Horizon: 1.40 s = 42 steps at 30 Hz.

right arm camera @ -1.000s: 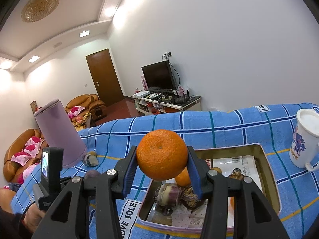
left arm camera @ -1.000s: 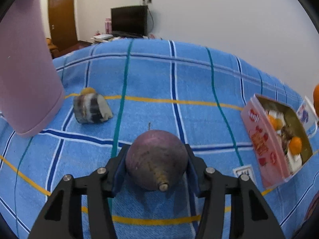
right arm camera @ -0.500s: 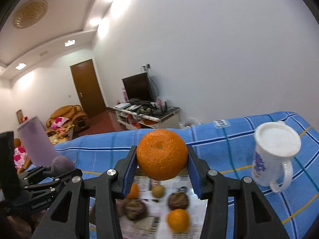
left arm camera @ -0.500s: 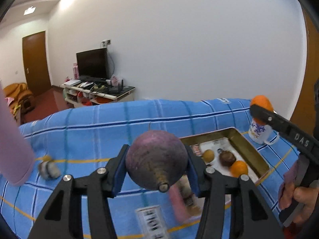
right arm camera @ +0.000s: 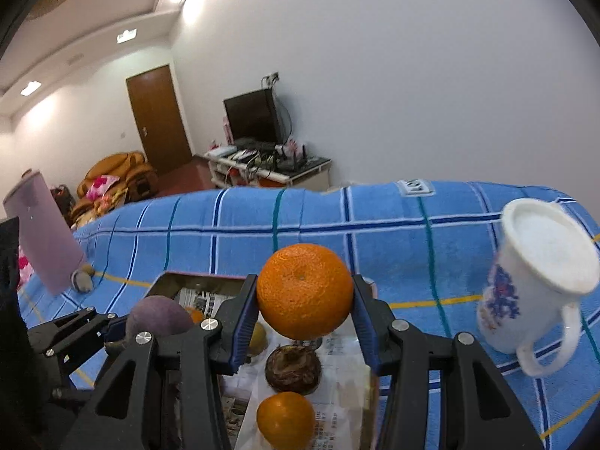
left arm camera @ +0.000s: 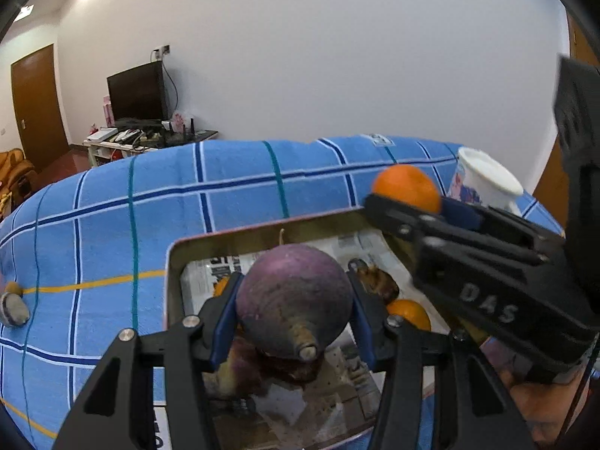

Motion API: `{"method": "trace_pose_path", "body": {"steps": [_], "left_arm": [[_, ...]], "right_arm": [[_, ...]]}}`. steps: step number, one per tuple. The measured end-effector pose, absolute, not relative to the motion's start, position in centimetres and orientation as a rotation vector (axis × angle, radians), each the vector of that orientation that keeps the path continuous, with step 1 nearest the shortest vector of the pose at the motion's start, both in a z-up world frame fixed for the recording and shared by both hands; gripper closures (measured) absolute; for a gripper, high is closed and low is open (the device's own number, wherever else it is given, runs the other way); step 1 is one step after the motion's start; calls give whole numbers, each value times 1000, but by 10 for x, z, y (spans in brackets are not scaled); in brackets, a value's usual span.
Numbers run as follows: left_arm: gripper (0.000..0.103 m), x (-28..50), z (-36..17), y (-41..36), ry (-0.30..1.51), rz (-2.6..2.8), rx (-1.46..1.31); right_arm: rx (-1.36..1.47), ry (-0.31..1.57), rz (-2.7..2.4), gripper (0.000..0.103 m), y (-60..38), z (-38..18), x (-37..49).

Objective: Organize fruits
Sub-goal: 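Carry orange and turnip into the tin tray and open both tools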

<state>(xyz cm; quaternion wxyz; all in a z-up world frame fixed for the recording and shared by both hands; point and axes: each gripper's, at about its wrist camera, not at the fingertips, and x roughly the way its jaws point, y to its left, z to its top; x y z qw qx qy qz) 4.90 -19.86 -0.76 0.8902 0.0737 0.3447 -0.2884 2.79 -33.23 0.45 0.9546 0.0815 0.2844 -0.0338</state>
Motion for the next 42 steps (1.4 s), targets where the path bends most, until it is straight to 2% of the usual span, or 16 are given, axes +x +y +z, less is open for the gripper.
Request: {"method": "trace_pose_path", "body": {"steps": [16, 19, 22, 25, 29, 33, 42], "left_arm": [[46, 50, -16, -213, 703, -551, 206], [41, 51, -17, -213, 707, -549, 199], [31, 47, -18, -212, 700, -550, 180], [23, 43, -15, -210, 685, -558, 167], [8, 35, -8, -207, 646, -563, 178], [2, 26, 1, -206, 588, -546, 183], [2, 25, 6, -197, 534, -486, 155]], "right_arm": [[168, 700, -20, 53, -321, -19, 47], [182, 698, -16, 52, -323, -19, 46], [209, 698, -9, 50, -325, -19, 46], [247, 686, 12, 39, -328, -17, 43], [270, 650, 28, 38, -330, -11, 38], [317, 612, 32, 38, -336, -6, 32], [326, 556, -30, 38, -343, 1, 24]]}}
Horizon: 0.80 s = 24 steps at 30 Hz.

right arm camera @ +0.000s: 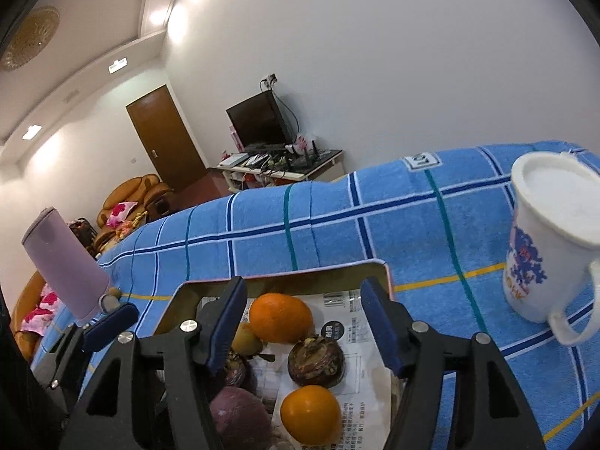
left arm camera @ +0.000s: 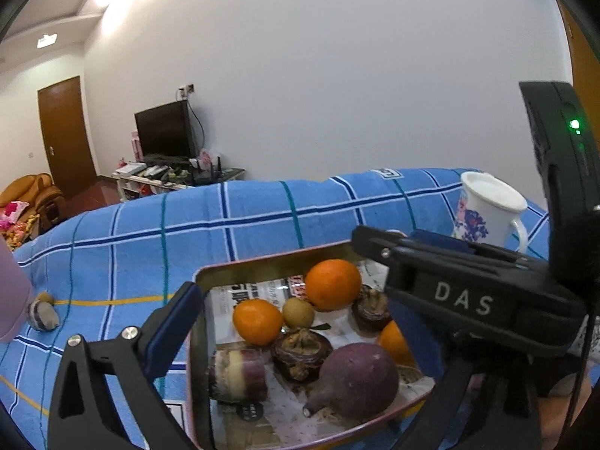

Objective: Organize fruits
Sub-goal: 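Carry orange and turnip into the tin tray and open both tools, then lift both open tools away from the tin tray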

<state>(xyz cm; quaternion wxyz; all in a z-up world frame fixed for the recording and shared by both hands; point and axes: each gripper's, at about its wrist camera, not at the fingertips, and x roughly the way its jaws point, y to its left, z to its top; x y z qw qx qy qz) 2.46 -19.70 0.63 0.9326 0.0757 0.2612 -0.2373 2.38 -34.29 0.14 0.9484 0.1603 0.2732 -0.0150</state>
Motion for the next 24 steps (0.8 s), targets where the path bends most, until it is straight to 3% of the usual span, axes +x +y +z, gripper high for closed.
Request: {"method": "trace_pose_path", "body": {"steps": [24], "left_arm": [[0, 10, 8, -180, 388, -379, 163]], "right_arm": [[183, 387, -229, 38, -332, 11, -3]]}}
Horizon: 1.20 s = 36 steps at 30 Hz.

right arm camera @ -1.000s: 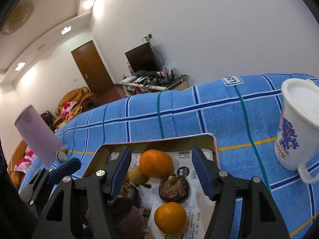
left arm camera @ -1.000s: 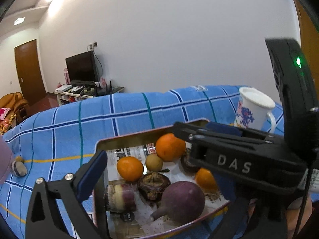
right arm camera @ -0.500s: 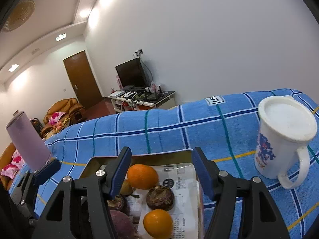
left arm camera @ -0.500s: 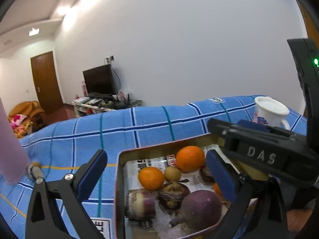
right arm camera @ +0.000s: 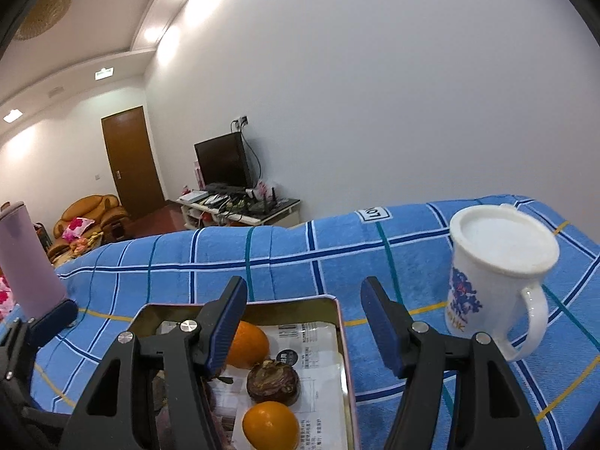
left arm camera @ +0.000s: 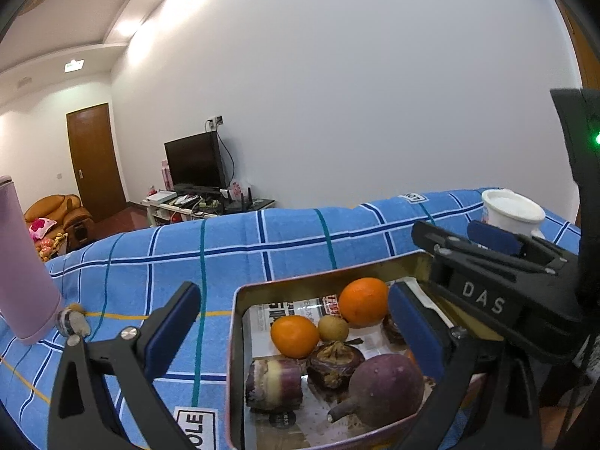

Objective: Organize fruits
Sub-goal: 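Lift both open tools away from the tin tray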

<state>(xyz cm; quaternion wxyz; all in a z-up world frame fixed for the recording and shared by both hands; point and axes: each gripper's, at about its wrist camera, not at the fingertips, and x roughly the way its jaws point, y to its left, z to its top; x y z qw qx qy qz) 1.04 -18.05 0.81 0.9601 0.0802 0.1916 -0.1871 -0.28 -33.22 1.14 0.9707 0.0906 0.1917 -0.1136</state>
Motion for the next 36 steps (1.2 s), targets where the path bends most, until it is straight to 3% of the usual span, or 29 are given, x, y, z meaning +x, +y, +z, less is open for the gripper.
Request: {"method": "trace_pose_path", "body": {"steps": [21, 36], "left_arm": [[0, -7, 9, -159, 381, -349, 135], [0, 0, 4, -131, 428, -292, 155]], "right_arm": [[138, 343, -303, 38, -312, 16, -27], [163, 427, -319, 38, -297, 9, -40]]}}
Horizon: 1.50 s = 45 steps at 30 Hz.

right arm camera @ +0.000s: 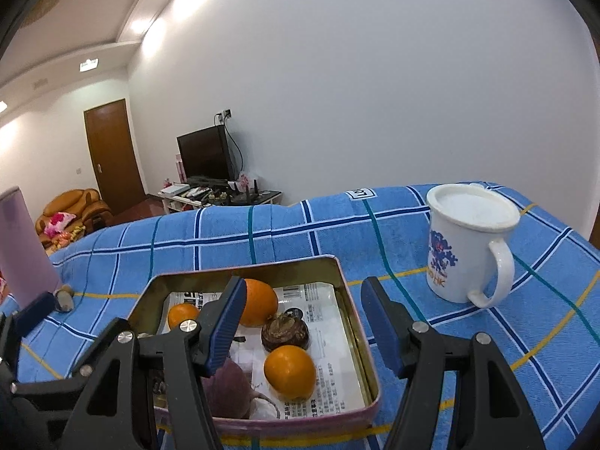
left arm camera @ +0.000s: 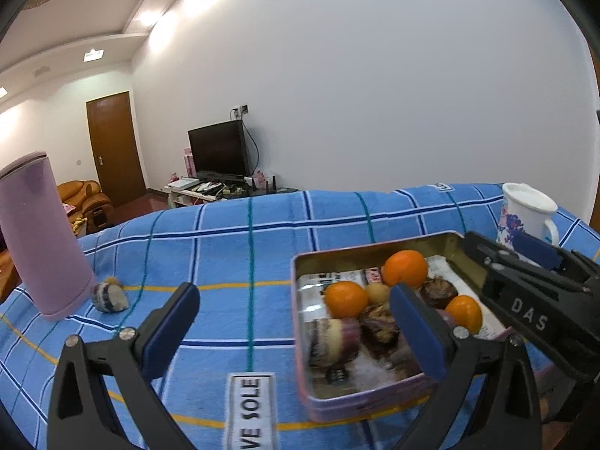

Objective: Organize fruits
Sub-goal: 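Lift both open tools away from the tin tray, then move the right tool to the striped root while the left tool approaches the yellow fruit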

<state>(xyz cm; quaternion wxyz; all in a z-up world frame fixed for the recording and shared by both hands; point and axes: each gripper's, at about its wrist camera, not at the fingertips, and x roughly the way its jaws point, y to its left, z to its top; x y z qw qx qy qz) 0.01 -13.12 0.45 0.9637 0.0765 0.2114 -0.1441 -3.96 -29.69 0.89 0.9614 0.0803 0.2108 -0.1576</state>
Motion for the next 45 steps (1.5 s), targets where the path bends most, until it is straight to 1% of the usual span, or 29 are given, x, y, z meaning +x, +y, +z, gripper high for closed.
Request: {"method": "trace_pose_path", "body": {"steps": [14, 45], "left_arm": [[0, 25, 1, -67, 446, -214, 169], [0, 80, -2, 61, 499, 11, 93]], "right_arm": [[112, 439, -282, 38, -251, 9, -32], [74, 532, -36, 38, -101, -4, 45]]}}
